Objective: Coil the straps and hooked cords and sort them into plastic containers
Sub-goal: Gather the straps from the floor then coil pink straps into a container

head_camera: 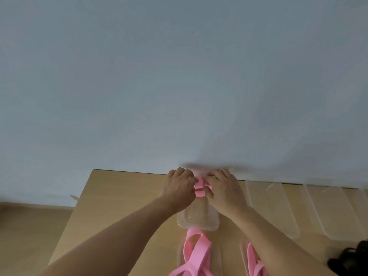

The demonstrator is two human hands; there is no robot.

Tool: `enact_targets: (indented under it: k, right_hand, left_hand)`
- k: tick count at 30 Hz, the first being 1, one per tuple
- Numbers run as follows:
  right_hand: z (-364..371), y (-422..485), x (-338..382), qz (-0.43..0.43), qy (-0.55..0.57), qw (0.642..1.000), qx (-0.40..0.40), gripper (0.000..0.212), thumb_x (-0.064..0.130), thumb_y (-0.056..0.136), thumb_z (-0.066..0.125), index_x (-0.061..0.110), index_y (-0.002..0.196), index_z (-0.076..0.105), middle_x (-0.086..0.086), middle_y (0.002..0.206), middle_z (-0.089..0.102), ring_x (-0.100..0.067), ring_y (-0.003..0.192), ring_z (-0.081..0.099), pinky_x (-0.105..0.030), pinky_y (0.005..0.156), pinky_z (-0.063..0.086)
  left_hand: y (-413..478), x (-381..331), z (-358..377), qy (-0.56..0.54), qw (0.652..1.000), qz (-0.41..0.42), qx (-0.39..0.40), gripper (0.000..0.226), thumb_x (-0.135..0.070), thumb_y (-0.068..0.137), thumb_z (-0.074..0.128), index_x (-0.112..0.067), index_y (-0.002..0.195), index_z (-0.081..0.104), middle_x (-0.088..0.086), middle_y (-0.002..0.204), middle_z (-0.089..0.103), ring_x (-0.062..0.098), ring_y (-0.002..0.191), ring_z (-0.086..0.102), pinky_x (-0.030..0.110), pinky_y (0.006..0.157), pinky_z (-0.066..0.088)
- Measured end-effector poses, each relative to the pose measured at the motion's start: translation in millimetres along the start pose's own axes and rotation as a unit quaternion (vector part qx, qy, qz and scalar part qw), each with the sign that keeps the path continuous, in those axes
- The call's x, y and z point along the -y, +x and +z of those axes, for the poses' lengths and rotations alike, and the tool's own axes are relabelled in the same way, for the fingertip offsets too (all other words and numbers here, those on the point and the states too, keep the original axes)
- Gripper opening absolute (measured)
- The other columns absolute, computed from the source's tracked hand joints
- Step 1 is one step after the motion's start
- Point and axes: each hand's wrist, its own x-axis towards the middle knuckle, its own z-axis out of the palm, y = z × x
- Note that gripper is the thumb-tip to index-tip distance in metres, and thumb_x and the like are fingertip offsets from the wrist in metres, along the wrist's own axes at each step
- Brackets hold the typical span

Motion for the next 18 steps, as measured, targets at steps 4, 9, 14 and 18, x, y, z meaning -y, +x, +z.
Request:
enact_targets:
  k: [4,9,14,18]
  right_hand:
    - [-2.6,-1.2,1.5,-0.001,-0.003,1.000,0.003,0.019,0.017,0.075,0.075,0.019,0.093,0.074,0.003,0.098,0.066,-0.025,0.089,0.061,-0.037,0.070,0.052]
    - [-14.9,-13.5,10.7,0.022,-0.003,1.000,-0.012,0.022,0.018,0.081,0.073,0.016,0.103,0.072,0.000,0.108,0.065,-0.026,0.099,0.060,-0.037,0.081,0.053]
    - [-33.6,-50.5,44.4,0.016,0.006,1.000,-0.003,0.032,0.019,0.087,0.065,0.013,0.118,0.066,-0.003,0.123,0.061,-0.027,0.110,0.056,-0.042,0.092,0.050]
    - [-39.7,-97.8,76.5,0.039,0.026,0.999,-0.026,0.024,0.016,0.086,0.071,0.011,0.110,0.069,-0.005,0.110,0.065,-0.026,0.100,0.059,-0.037,0.085,0.052]
  left_hand:
    - [-0.7,1.2,-3.6,-0.011,1.000,-0.003,-0.001,0.042,-0.026,0.096,0.044,-0.028,0.136,0.056,-0.007,0.138,0.050,0.019,0.128,0.041,0.029,0.105,0.025]
    - [-19.0,12.2,-11.6,-0.044,0.999,-0.016,-0.009,0.045,-0.030,0.097,0.046,-0.030,0.142,0.048,-0.008,0.144,0.045,0.015,0.134,0.037,0.028,0.109,0.025]
    - [-65.0,19.5,-19.2,-0.074,0.997,-0.015,-0.009,0.051,-0.034,0.098,0.044,-0.028,0.148,0.038,-0.004,0.154,0.034,0.018,0.142,0.027,0.033,0.113,0.024]
    - [-105.2,18.2,-18.0,-0.104,0.994,0.008,-0.002,0.053,-0.036,0.097,0.046,-0.025,0.149,0.037,-0.002,0.155,0.034,0.019,0.143,0.025,0.037,0.113,0.027]
